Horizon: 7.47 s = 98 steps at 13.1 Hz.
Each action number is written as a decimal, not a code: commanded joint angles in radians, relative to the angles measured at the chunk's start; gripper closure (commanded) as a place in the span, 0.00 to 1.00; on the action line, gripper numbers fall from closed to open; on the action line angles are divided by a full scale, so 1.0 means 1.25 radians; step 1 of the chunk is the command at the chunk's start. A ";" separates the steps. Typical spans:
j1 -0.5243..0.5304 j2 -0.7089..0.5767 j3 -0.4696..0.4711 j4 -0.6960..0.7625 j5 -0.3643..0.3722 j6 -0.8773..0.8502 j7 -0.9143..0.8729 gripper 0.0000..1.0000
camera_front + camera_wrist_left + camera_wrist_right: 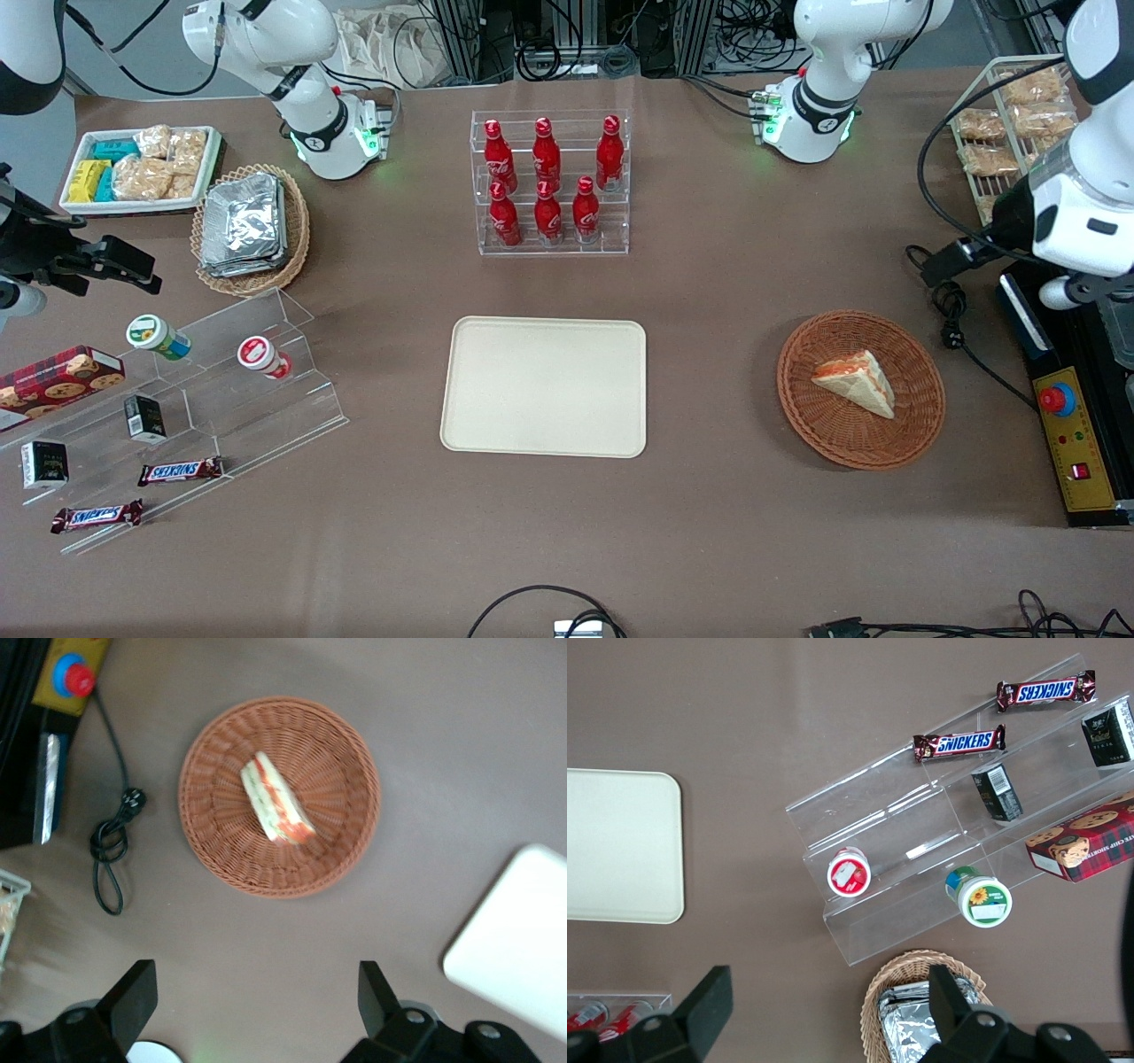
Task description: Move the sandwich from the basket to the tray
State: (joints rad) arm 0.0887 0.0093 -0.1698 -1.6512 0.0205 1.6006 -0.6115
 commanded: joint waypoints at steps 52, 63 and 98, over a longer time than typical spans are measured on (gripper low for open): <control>-0.030 0.211 -0.464 0.242 0.139 -0.117 -0.255 1.00; -0.157 0.568 -0.468 0.156 0.349 0.281 -0.246 1.00; 0.202 0.173 -0.491 -0.057 0.228 0.225 -0.090 0.00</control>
State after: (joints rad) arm 0.4612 0.3008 -0.9407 -1.6972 0.3597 1.8699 -0.7533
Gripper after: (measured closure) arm 0.000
